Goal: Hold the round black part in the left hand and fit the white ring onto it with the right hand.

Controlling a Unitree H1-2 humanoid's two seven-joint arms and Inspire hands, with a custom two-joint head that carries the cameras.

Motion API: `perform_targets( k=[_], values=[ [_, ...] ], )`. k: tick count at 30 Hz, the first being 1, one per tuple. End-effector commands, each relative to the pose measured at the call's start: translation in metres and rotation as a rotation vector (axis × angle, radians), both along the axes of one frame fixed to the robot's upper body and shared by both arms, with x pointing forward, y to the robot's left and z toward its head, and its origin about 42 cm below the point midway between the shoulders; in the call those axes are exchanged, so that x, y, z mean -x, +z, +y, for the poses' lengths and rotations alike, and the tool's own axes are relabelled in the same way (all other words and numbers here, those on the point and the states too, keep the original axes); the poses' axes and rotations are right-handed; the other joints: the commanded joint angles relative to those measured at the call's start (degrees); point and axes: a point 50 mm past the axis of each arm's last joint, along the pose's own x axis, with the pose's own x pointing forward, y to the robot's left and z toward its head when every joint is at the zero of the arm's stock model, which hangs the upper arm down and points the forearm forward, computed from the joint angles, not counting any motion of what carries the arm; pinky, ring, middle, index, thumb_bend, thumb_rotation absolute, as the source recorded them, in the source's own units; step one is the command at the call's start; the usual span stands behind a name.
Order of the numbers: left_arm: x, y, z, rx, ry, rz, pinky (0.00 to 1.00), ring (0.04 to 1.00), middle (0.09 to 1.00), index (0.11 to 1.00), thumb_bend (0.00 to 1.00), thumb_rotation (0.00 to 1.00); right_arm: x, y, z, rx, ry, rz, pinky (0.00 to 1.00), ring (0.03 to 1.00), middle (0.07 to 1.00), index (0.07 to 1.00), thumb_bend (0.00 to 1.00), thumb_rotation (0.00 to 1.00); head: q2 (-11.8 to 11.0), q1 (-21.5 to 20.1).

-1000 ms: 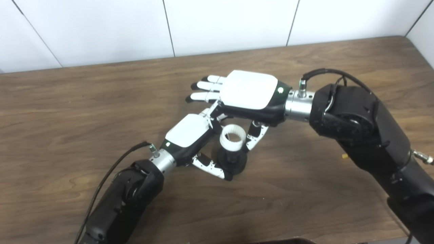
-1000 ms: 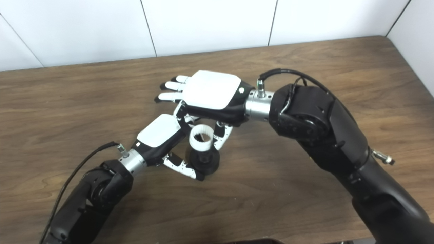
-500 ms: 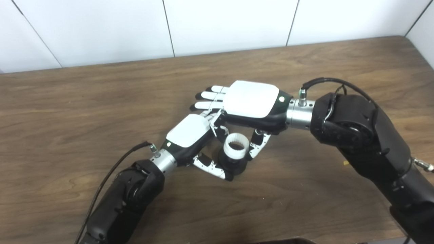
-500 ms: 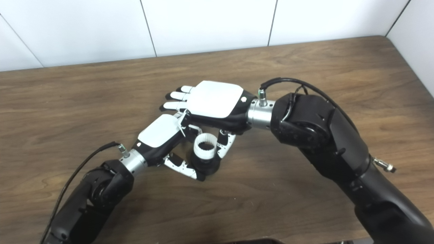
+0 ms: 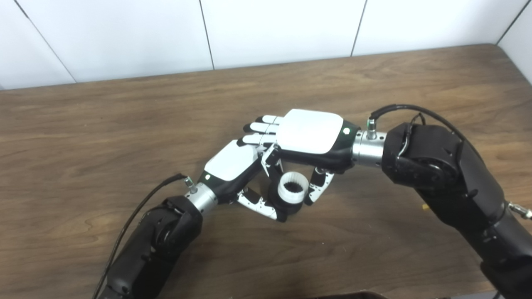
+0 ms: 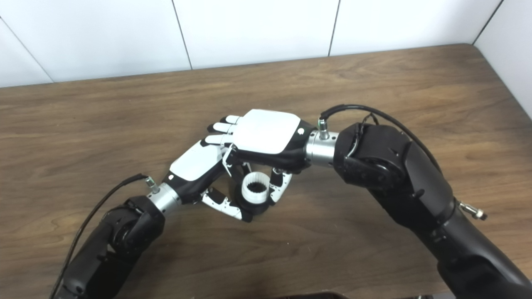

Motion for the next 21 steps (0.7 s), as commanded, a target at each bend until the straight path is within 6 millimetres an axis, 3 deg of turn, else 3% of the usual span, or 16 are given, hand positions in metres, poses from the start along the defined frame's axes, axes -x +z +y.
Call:
perform_targets(
  k=[1, 21],
  values=[
    [-0.0031, 0.0146, -0.0050, 0.037, -0.015, -0.061, 1.00, 0.949, 0.944, 0.476, 0.51, 0.05, -0.0007, 0.0127, -0.0019, -0.031, 0.014, -0.068, 1.00, 1.000, 0.959, 0.481, 0.52, 0.13, -0.06, 0.14],
    [0.0015, 0.0106, -0.0067, 0.031, -0.009, -0.042, 1.00, 0.936, 0.929, 0.477, 0.52, 0.05, -0.0068, 0.0151, 0.0004, -0.030, -0.007, -0.097, 1.00, 1.000, 0.965, 0.481, 0.52, 0.13, -1.00, 0.63]
  ],
)
